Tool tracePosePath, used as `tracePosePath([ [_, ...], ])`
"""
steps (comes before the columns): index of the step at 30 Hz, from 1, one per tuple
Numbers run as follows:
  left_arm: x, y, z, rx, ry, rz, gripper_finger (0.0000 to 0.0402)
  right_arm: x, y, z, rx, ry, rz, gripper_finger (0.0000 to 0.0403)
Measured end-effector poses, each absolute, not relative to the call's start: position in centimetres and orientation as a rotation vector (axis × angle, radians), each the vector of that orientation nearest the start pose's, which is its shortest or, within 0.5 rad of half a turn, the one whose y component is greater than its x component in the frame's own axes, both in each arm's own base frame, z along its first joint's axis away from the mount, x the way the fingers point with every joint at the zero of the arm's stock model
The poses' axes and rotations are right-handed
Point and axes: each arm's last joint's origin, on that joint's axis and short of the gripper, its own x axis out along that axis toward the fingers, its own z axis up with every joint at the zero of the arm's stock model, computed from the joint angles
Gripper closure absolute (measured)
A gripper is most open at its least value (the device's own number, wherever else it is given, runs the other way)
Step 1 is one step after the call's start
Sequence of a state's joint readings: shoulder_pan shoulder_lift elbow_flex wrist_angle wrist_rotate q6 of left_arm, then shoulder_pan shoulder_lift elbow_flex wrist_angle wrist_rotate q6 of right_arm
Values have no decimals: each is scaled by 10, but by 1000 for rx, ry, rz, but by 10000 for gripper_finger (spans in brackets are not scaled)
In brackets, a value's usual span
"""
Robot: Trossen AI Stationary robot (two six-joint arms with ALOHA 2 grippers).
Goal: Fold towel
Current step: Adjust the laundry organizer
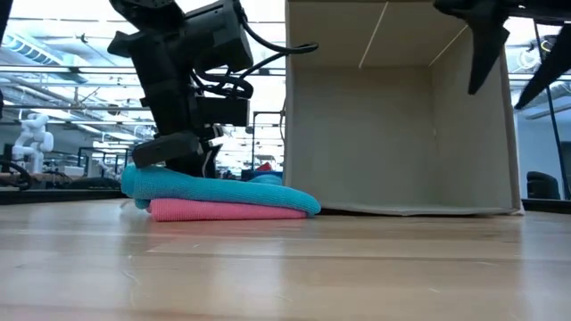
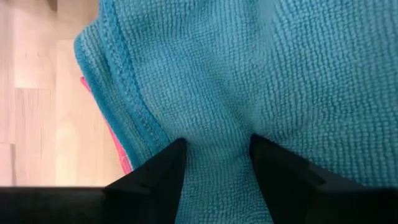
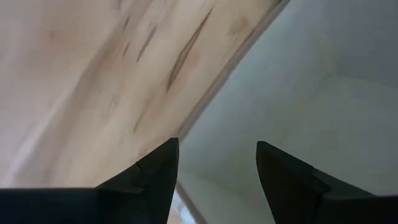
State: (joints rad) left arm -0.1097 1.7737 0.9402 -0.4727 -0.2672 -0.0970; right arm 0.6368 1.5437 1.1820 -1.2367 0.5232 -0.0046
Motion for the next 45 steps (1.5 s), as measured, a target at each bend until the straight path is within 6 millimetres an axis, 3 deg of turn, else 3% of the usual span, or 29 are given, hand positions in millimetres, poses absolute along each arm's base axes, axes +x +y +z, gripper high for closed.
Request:
tracePosePath([
  [6, 308, -28, 128, 157, 1251, 193, 207, 211, 136, 225, -1045, 1625, 109, 202],
  [11, 308, -28, 128, 157, 1250, 193, 207, 203, 127, 189, -1307, 1833, 102, 202],
  [14, 308, -28, 128, 156, 1252, 193, 207, 196, 114, 167, -1367, 1951, 86, 202],
  [17, 308, -28, 127, 149, 1258, 195, 207, 190, 102, 154, -1467, 1958, -41, 211],
  [20, 307, -28, 127, 136, 1264, 205, 207, 189, 95, 150, -1475, 1956, -102, 245],
  [23, 306, -29, 127, 137, 1273, 203, 207, 191, 92, 150, -1455, 1947, -136, 317],
  [26, 304, -32, 127, 143, 1290, 199, 207, 195, 95, 156, -1431, 1921, -132, 387],
  [31, 298, -37, 126, 169, 1349, 181, 207, 206, 102, 180, -1340, 1814, -139, 399],
  [36, 292, -43, 125, 184, 1396, 177, 207, 213, 109, 226, -1156, 1637, -144, 401],
  [42, 284, -54, 125, 210, 1446, 165, 207, 200, 106, 281, -880, 1486, -5, 402],
  [45, 280, -63, 125, 240, 1465, 142, 207, 188, 100, 297, -790, 1442, 71, 402],
])
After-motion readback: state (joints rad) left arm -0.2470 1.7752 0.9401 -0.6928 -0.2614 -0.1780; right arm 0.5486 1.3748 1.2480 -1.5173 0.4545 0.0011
